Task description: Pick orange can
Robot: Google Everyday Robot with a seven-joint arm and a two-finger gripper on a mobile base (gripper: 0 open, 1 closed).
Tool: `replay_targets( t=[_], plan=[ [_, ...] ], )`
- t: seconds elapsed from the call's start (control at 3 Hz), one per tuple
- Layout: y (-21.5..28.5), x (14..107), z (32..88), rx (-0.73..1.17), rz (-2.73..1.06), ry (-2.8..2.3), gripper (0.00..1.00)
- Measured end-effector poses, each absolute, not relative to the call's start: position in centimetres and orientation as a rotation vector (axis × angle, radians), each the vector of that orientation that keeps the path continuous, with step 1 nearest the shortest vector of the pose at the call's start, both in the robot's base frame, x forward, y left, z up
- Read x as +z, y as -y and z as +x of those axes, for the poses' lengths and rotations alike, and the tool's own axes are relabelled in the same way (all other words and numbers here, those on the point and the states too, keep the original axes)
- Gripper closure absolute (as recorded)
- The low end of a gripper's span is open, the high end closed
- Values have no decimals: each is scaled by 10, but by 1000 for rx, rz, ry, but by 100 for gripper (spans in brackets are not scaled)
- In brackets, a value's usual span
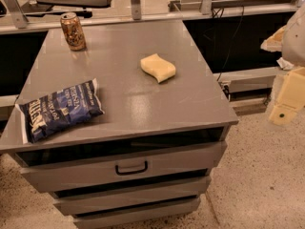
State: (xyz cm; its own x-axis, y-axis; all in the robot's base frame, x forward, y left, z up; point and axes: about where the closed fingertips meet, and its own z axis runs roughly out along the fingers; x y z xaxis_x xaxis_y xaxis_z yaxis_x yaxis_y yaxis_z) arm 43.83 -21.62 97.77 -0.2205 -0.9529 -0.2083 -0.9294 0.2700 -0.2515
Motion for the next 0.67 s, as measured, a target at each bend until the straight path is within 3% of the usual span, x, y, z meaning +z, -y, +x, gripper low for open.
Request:
replay_targets(
  t=[0.67],
  plan=[
    [202,960,480,-56,-1672,-2166,0]
  ],
)
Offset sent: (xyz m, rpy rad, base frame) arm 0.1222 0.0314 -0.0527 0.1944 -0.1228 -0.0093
